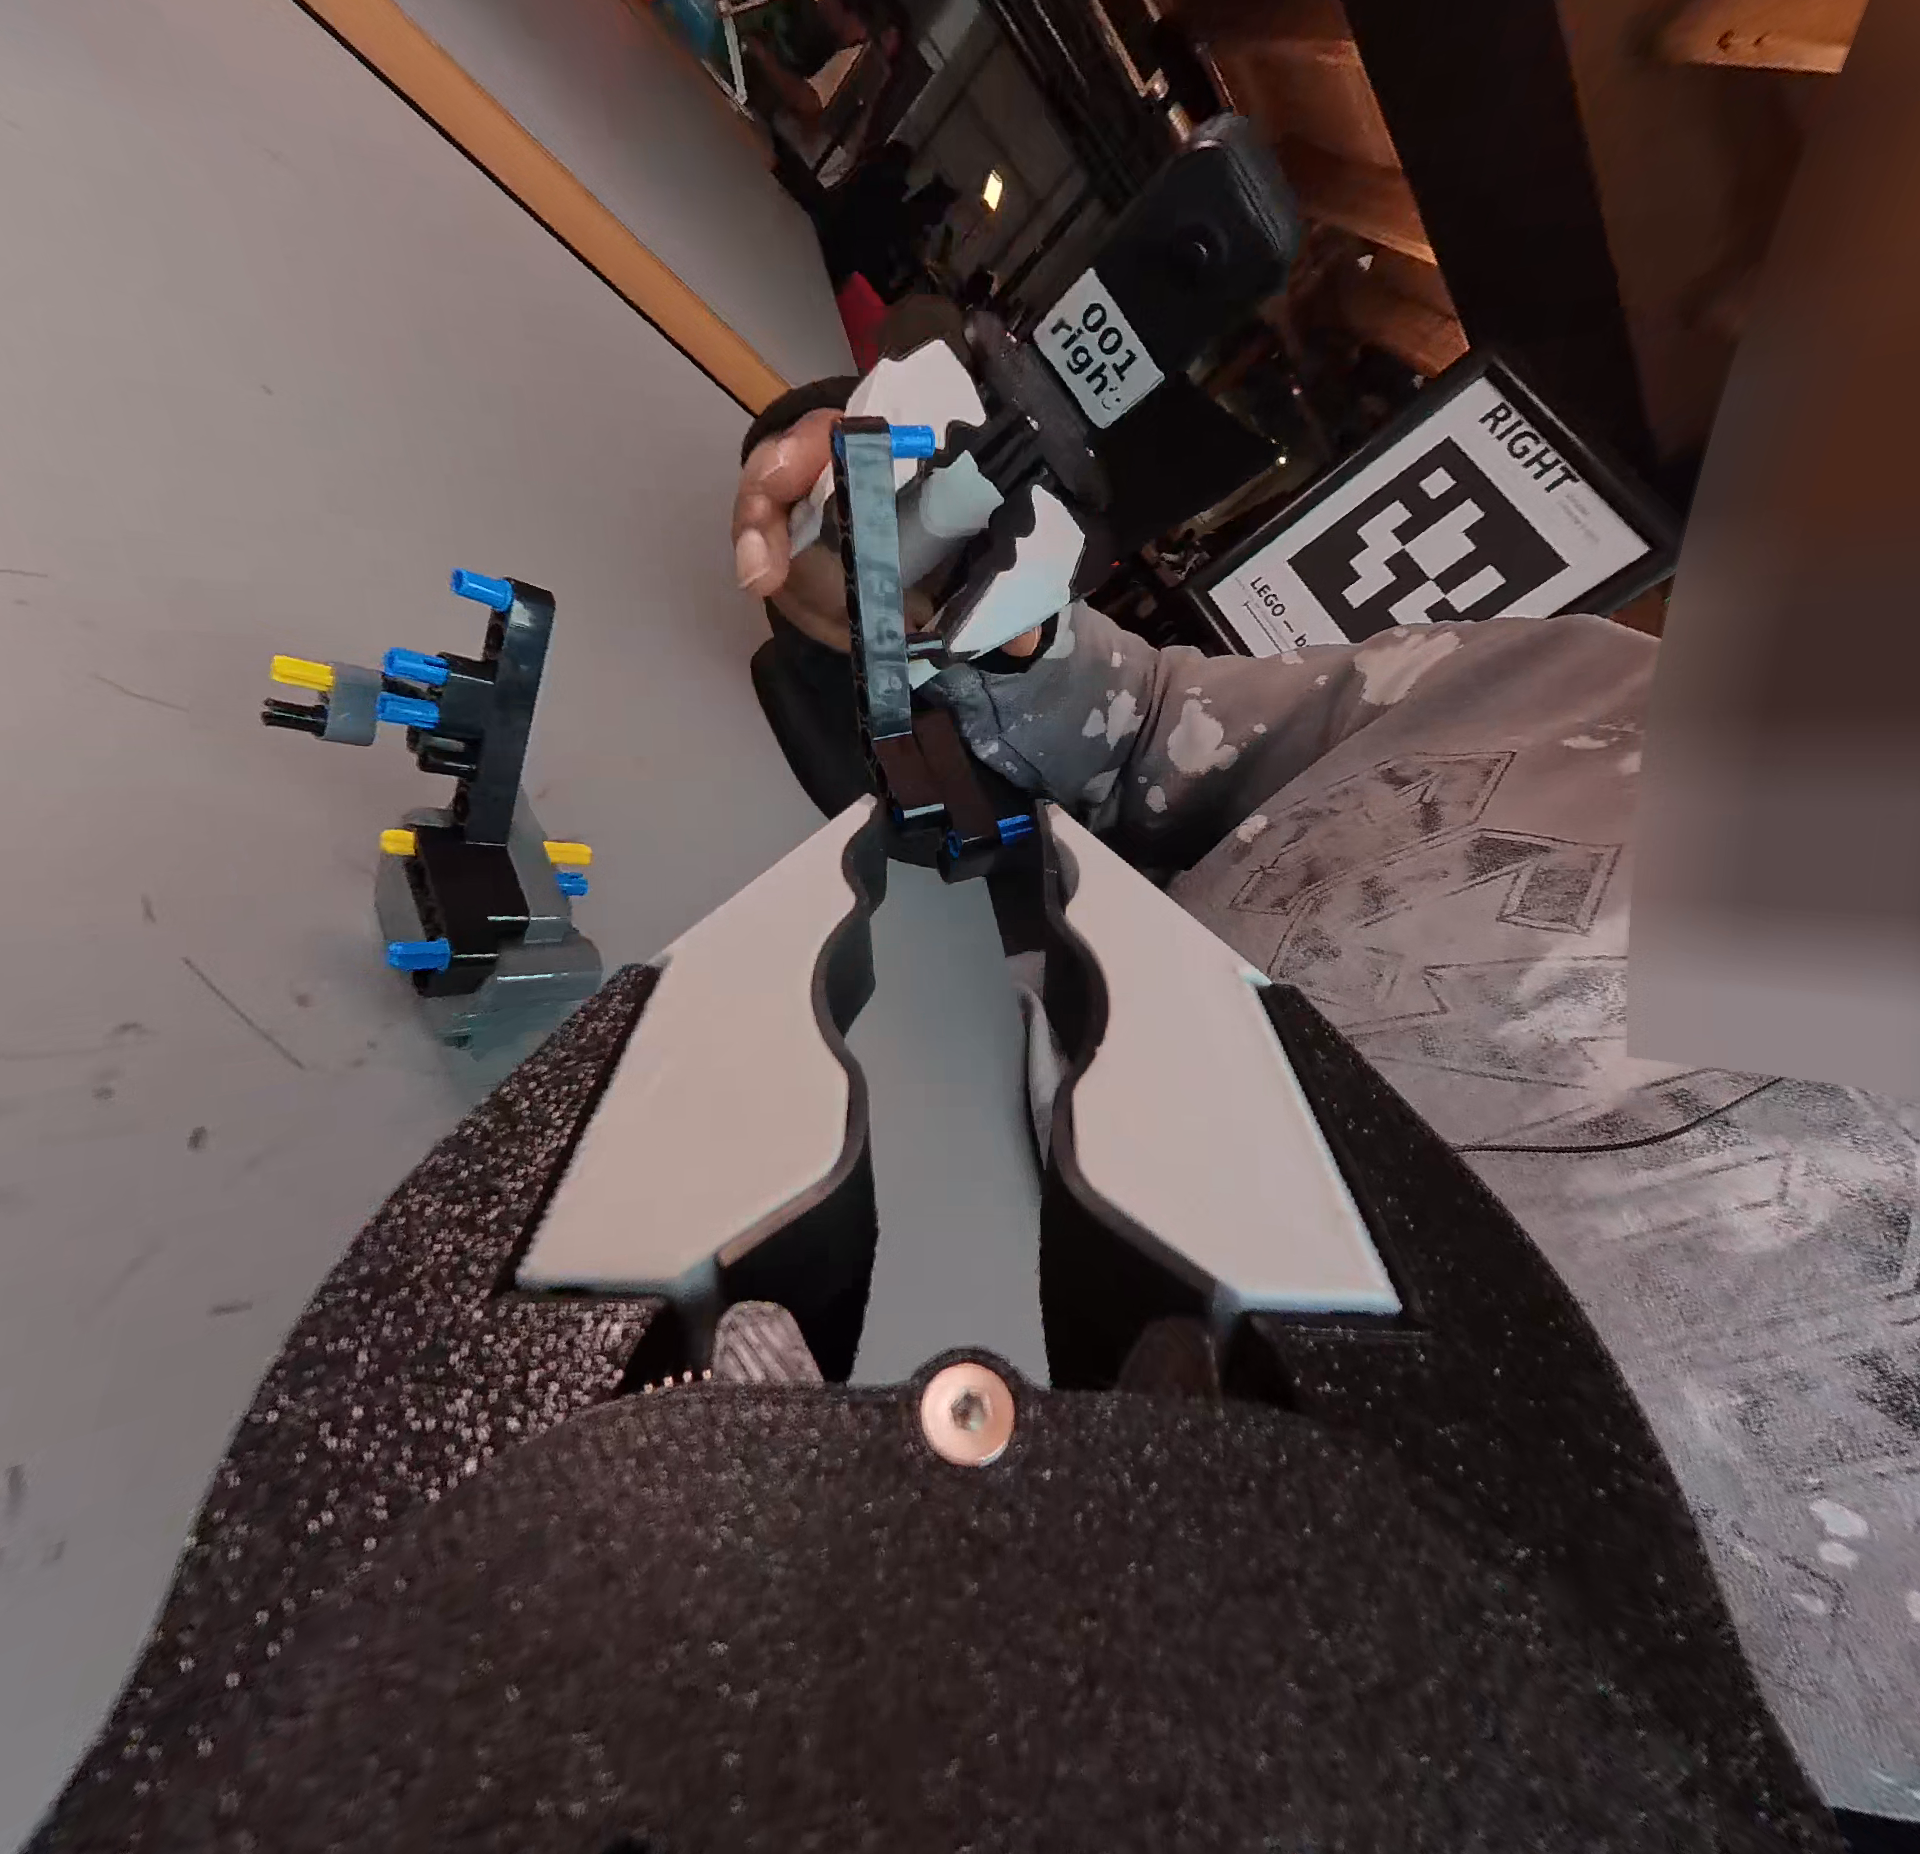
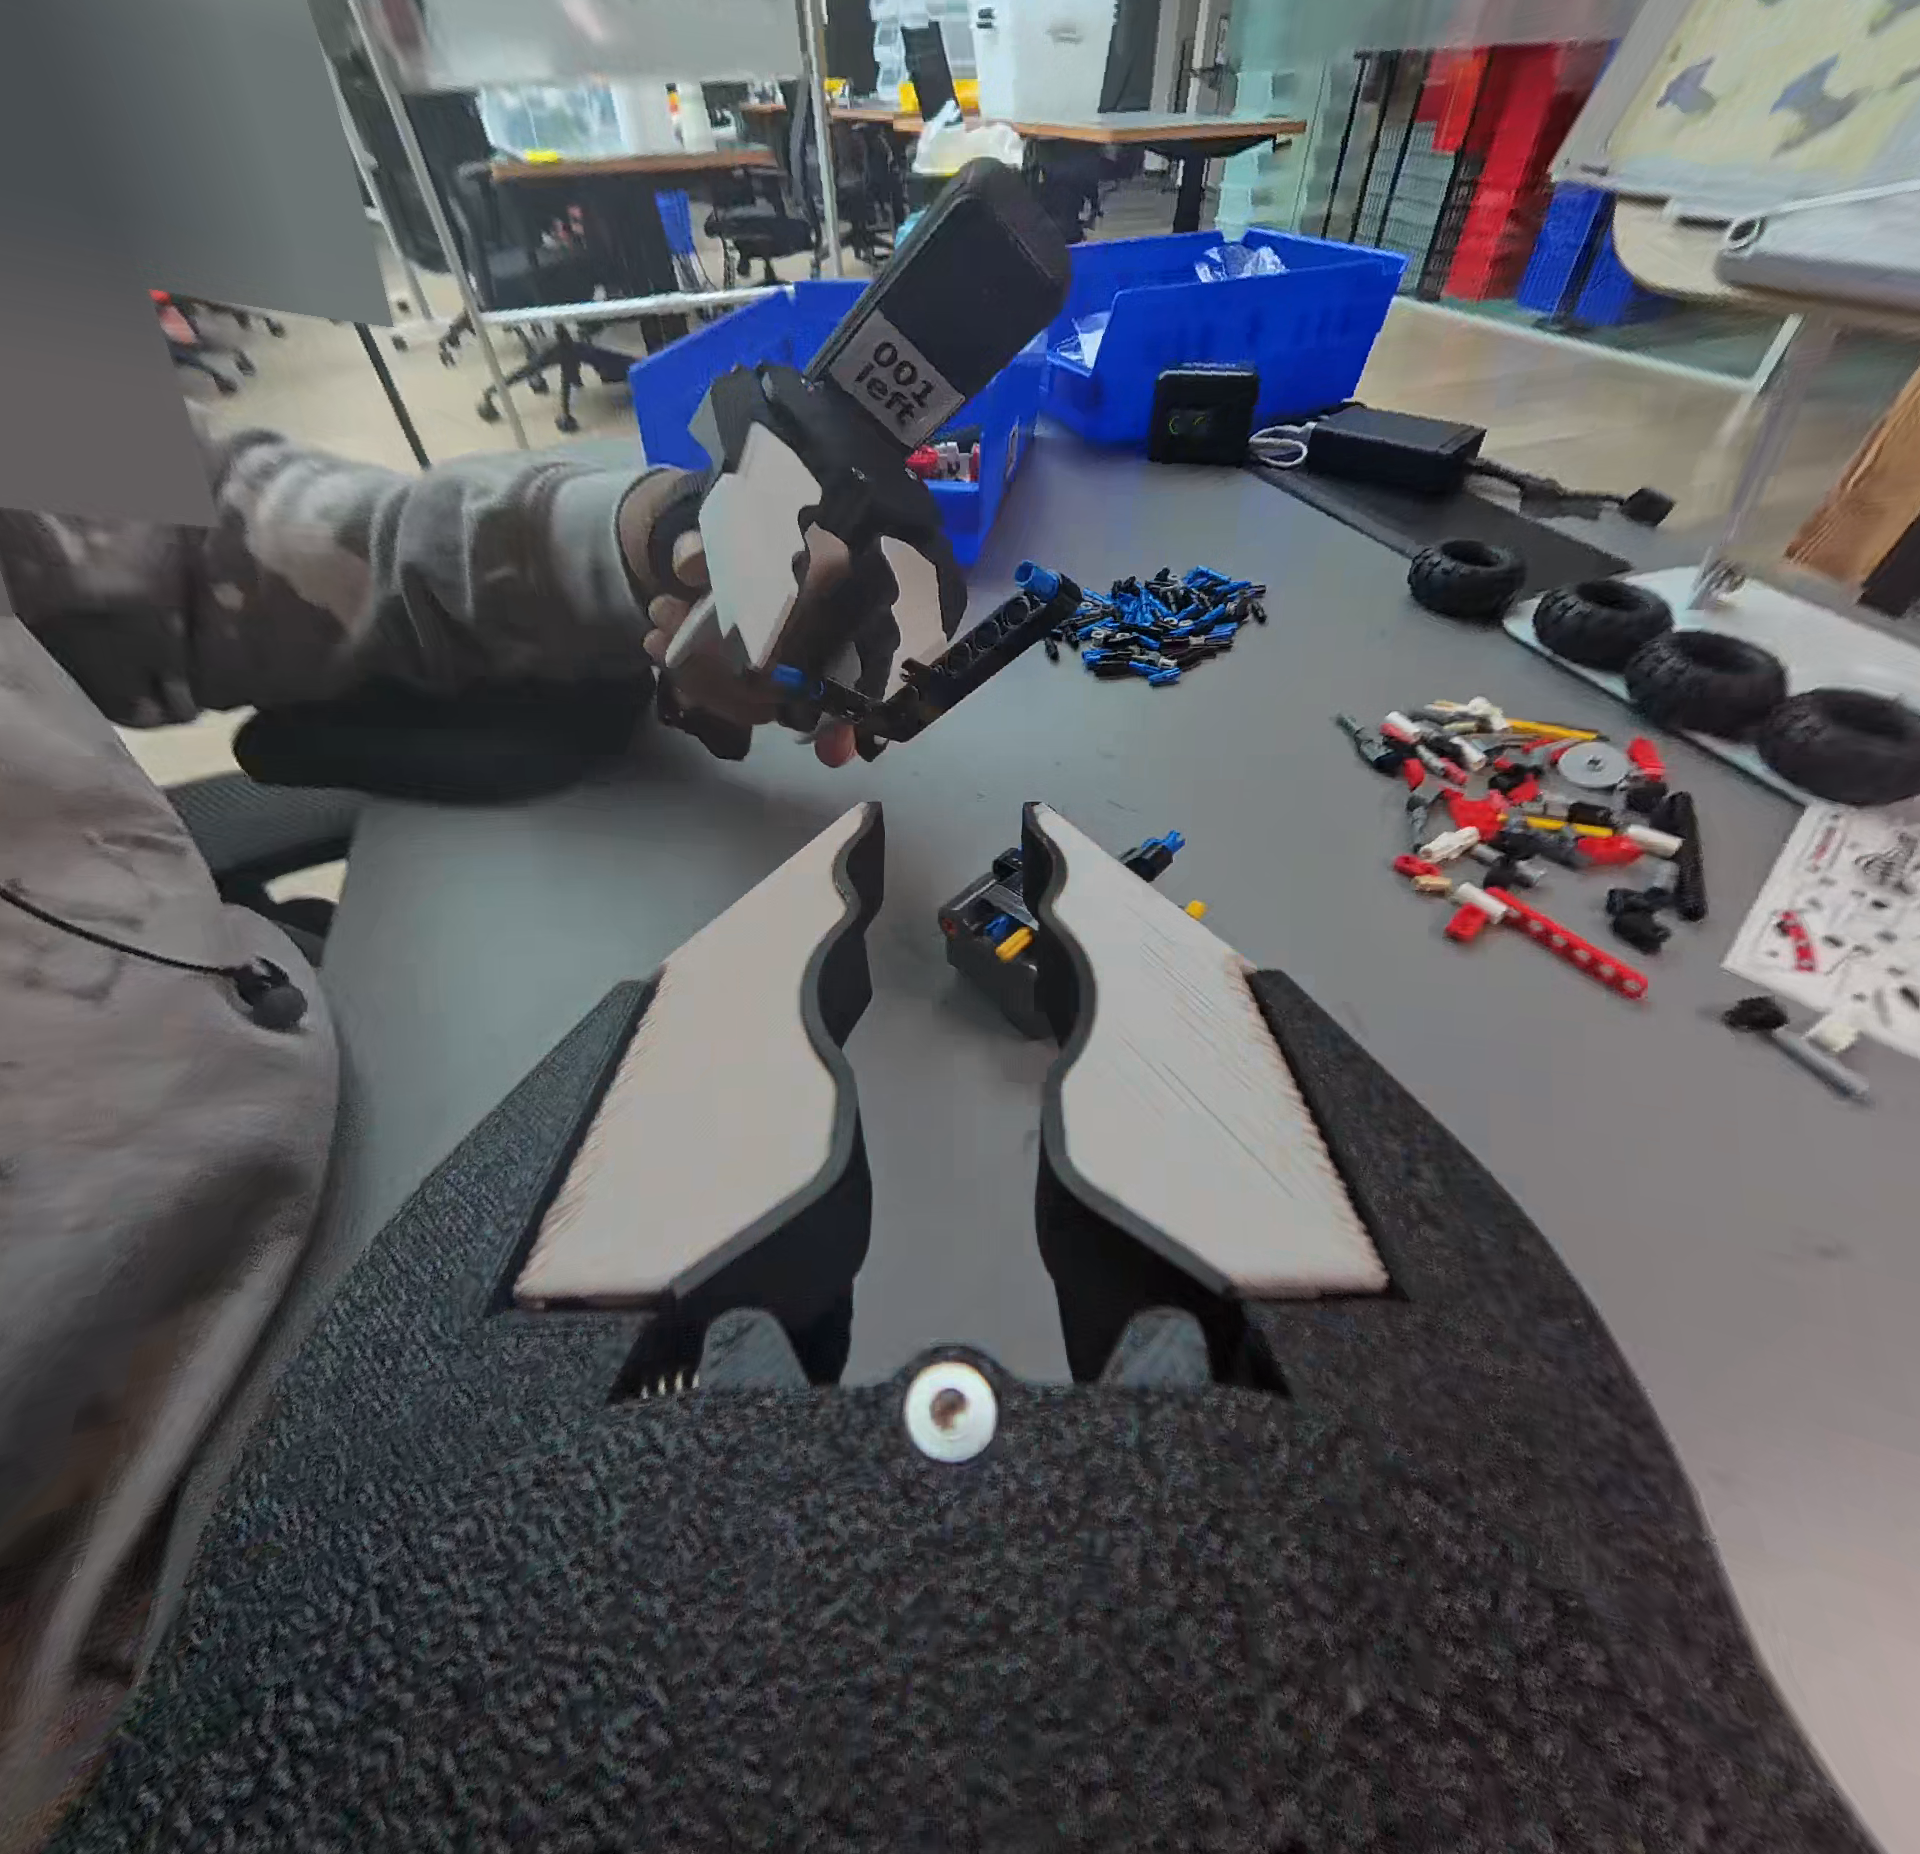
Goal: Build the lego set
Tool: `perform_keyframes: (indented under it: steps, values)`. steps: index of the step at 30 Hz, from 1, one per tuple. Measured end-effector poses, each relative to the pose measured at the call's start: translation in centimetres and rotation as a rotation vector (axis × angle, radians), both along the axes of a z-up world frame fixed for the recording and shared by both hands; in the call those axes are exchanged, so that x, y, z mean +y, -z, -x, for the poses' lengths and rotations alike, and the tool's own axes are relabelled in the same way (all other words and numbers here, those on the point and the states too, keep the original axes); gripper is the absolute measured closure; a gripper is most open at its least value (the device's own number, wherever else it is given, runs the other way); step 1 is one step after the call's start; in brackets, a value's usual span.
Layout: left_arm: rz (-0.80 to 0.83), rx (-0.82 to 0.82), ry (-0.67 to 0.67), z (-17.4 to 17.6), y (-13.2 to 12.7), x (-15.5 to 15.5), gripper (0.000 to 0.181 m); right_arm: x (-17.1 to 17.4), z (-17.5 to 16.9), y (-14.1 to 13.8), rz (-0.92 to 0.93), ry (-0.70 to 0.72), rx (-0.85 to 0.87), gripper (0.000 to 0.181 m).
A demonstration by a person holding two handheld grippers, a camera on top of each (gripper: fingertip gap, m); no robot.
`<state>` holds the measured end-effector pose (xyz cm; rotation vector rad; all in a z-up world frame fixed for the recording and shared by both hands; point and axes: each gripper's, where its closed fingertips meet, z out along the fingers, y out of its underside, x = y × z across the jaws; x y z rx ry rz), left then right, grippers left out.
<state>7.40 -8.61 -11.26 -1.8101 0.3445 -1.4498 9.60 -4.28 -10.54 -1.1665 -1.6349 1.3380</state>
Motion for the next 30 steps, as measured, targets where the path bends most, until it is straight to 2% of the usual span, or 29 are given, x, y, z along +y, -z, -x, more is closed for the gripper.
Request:
perform_keyframes:
  steps: [3, 6, 8, 12, 15, 18, 20, 22, 24, 26, 28, 30]
  values:
    - [0.014, 0.06, -0.014, 0.0, 1.2, 0.5, 0.155, -0.3, 0.5, 0.5, -0.256, -0.045, 0.028, 0.155]
    - [-0.004, 0.217, -0.046, 0.1, 3.1, 0.8, 0.154, -1.3, 1.4, 2.2, -0.384, -0.074, -0.017, 0.164]
    - [-0.01, 0.308, -0.054, -0.1, 4.1, 0.9, 0.154, -1.7, 2.2, 2.7, -0.478, -0.042, 0.025, 0.165]
    - [0.018, 0.314, -0.052, -0.4, 4.6, 1.0, 0.154, -2.8, 2.2, 4.3, -0.854, -0.067, 0.122, 0.166]
    - [0.033, 0.317, -0.051, -0.4, 4.8, 1.1, 0.155, -2.8, 2.5, 5.4, -0.958, -0.055, 0.125, 0.166]
    - [0.044, 0.334, -0.056, -0.4, 5.1, 1.3, 0.154, -2.5, 2.8, 5.6, -1.046, -0.023, 0.147, 0.173]
    - [0.036, 0.329, -0.061, -0.3, 5.0, 1.3, 0.153, -2.5, 2.8, 5.4, -1.044, -0.02, 0.165, 0.173]
    - [-0.007, 0.354, -0.087, 0.3, 4.5, 1.4, 0.141, -2.1, 2.8, 5.3, -0.993, -0.016, 0.154, 0.174]
    - [-0.08, 0.493, -0.173, 2.1, 4.8, 2.0, 0.131, -0.9, 2.6, 4.9, -0.928, 0.011, 0.136, 0.174]
    - [-0.148, 0.712, -0.276, 4.2, 5.9, 2.7, 0.121, 0.8, 2.2, 4.2, -0.861, 0.057, 0.119, 0.174]
    - [-0.173, 0.835, -0.32, 4.4, 7.1, 3.4, 0.112, 2.2, 1.9, 3.1, -0.799, 0.109, 0.13, 0.174]
    - [-0.14, 0.879, -0.304, 3.3, 8.4, 4.1, 0.106, 3.1, 1.8, 2.4, -0.724, 0.141, 0.139, 0.174]
